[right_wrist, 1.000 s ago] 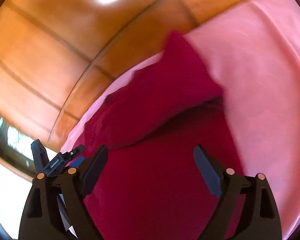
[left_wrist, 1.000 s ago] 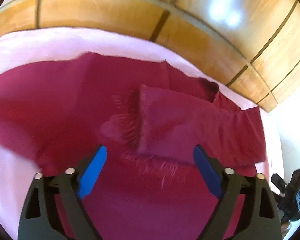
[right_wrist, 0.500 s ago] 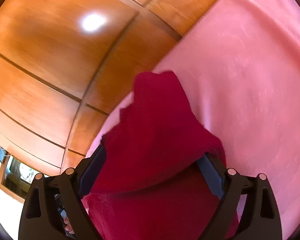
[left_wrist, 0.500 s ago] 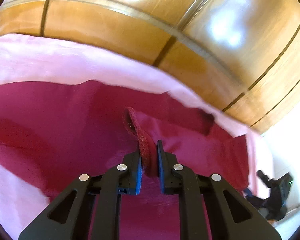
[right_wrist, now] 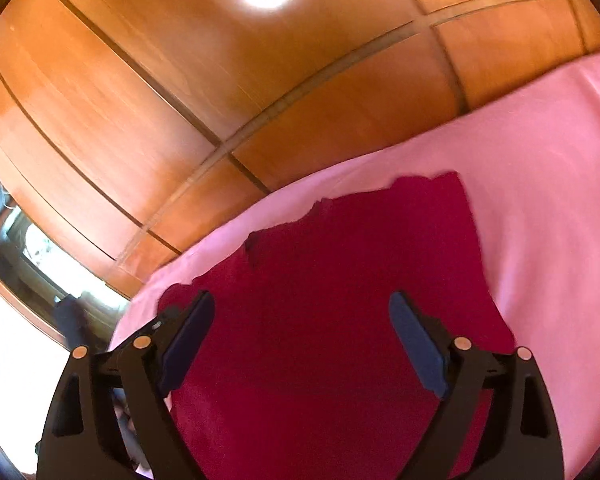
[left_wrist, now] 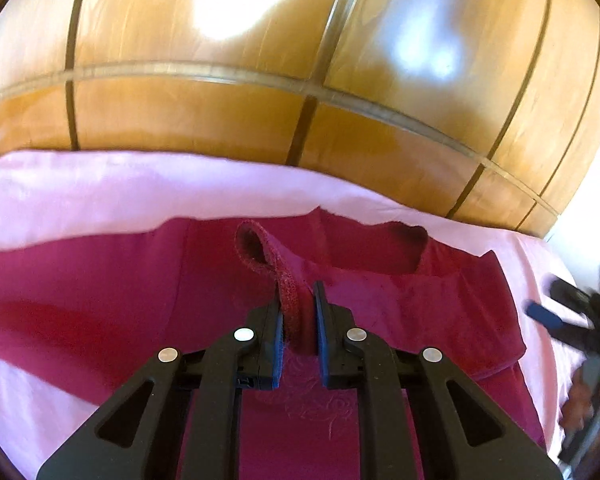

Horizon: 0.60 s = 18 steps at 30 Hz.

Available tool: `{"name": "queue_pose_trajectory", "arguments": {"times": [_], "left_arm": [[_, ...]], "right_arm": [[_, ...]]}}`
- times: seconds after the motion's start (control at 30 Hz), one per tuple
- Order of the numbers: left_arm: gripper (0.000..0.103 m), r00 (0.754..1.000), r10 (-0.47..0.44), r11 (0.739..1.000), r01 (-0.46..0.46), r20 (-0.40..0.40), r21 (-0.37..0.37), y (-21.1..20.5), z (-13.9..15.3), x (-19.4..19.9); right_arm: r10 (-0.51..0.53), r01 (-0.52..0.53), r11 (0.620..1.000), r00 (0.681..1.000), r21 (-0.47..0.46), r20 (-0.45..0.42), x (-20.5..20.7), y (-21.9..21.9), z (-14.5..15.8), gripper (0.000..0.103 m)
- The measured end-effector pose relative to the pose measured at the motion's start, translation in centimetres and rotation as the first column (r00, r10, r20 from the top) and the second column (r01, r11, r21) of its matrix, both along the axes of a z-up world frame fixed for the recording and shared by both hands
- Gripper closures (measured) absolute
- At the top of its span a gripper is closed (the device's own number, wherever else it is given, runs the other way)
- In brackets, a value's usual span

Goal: Fold small clothes
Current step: 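Grasp the shirt edge with the left gripper and fold it over the body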

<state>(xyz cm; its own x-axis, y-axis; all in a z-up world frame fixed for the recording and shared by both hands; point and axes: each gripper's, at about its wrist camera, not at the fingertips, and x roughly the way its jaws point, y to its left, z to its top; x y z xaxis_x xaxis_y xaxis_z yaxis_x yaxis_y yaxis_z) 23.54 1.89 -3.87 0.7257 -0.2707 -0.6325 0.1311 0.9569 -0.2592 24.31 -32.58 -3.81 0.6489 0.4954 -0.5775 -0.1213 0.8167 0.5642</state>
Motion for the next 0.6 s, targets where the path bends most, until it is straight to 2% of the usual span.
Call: {"name": "queue_pose_trajectory", "arguments": {"times": [0.07, 0.13, 0.17, 0.2, 0.23, 0.27, 0.37, 0.43, 0.47, 0.5, 0.53, 0.6], "left_arm": [[0.091, 1.0, 0.016, 1.0, -0.016, 0.004, 0.015, 0.3, -0.2, -0.1], [0.091, 0.997, 0.06, 0.998, -0.059, -0.044, 0.026, 1.1, -1.6, 0.5], [0.091, 0.995, 0.076, 0.997, -0.073, -0.069, 0.038, 1.5, -2.3, 0.7], [0.095, 0.989, 0.092, 0.994, -0.085, -0.111, 0.064, 1.6, -3.8, 1.3], [0.099, 0.983, 0.114, 0.99, -0.1, -0.143, 0.102, 1.6, -4.9, 1.7], [0.099, 0.976, 0.116, 0.988, -0.094, -0.184, 0.121, 1.6, -6.4, 2.2], [0.097, 0.98, 0.121, 0.988, -0.103, -0.16, 0.117, 1.5, -6.5, 1.7], [0.087, 0.977, 0.127, 0.989, -0.111, -0.17, 0.1, 1.8, -6.1, 1.4], [0.07, 0.977, 0.127, 0.99, -0.113, -0.172, 0.087, 1.8, -6.0, 1.4], [0.048, 0.976, 0.131, 0.99, -0.121, -0.174, 0.066, 2.1, -5.8, 1.0], [0.04, 0.976, 0.141, 0.99, -0.135, -0.169, 0.048, 2.4, -5.6, 0.5], [0.037, 0.973, 0.172, 0.985, -0.172, -0.155, 0.01, 3.4, -4.7, -0.8]], "right_arm": [[-0.084, 0.082, 0.984, 0.996, -0.156, -0.002, 2.6, 0.5, -0.8, 0.017], [-0.16, 0.146, 0.962, 0.986, -0.23, -0.043, 3.8, 0.2, -2.0, 0.017], [-0.206, 0.175, 0.949, 0.974, -0.261, -0.094, 4.8, -0.4, -3.8, 0.017], [-0.225, 0.189, 0.941, 0.969, -0.28, -0.103, 5.1, -0.8, -5.0, 0.017], [-0.238, 0.205, 0.925, 0.969, -0.319, -0.067, 4.9, -0.9, -5.6, 0.017], [-0.228, 0.202, 0.916, 0.973, -0.346, -0.037, 4.6, -0.5, -5.8, 0.015], [-0.221, 0.192, 0.903, 0.975, -0.385, -0.03, 4.1, 0.1, -5.2, 0.012], [-0.225, 0.191, 0.894, 0.974, -0.406, -0.037, 3.5, 0.3, -4.6, 0.012], [-0.227, 0.193, 0.892, 0.973, -0.409, -0.035, 3.1, 0.6, -4.0, 0.011], [-0.229, 0.201, 0.896, 0.973, -0.397, -0.025, 2.2, 0.7, -3.3, 0.008], [-0.229, 0.21, 0.904, 0.973, -0.372, -0.009, 1.0, 0.8, -2.5, 0.005], [-0.221, 0.208, 0.913, 0.975, -0.351, 0.005, -1.1, 1.3, -1.7, 0.003]]}}
